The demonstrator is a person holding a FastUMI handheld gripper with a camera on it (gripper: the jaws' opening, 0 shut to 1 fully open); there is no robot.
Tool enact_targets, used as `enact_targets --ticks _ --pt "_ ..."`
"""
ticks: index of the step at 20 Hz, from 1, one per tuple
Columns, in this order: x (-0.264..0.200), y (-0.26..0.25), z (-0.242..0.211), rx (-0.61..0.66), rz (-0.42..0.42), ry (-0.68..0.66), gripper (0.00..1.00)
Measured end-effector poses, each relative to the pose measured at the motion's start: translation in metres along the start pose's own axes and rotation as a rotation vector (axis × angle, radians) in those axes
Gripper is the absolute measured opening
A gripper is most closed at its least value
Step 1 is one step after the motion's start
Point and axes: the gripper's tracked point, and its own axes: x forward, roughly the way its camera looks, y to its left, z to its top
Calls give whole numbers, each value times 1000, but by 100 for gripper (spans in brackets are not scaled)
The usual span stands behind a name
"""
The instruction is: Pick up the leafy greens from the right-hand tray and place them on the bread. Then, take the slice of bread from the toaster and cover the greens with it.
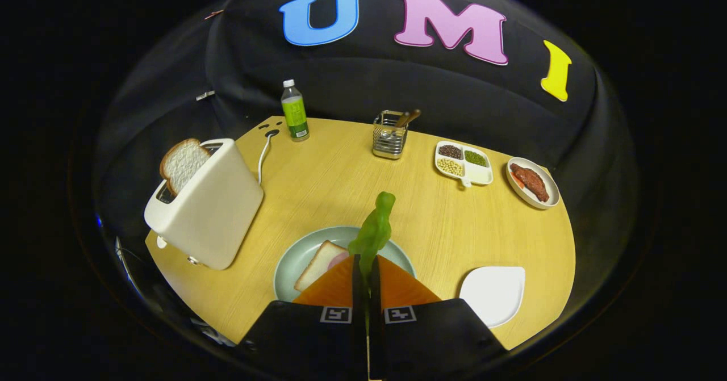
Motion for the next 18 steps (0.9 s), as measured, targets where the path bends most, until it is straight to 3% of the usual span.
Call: enact_targets --ticks 11,17,18 --pt "37 18 -28 -47 -20 78 16" --pt "43 21 -40 -77 -35 121 42" --pt "43 23 -41 -77 -32 122 56"
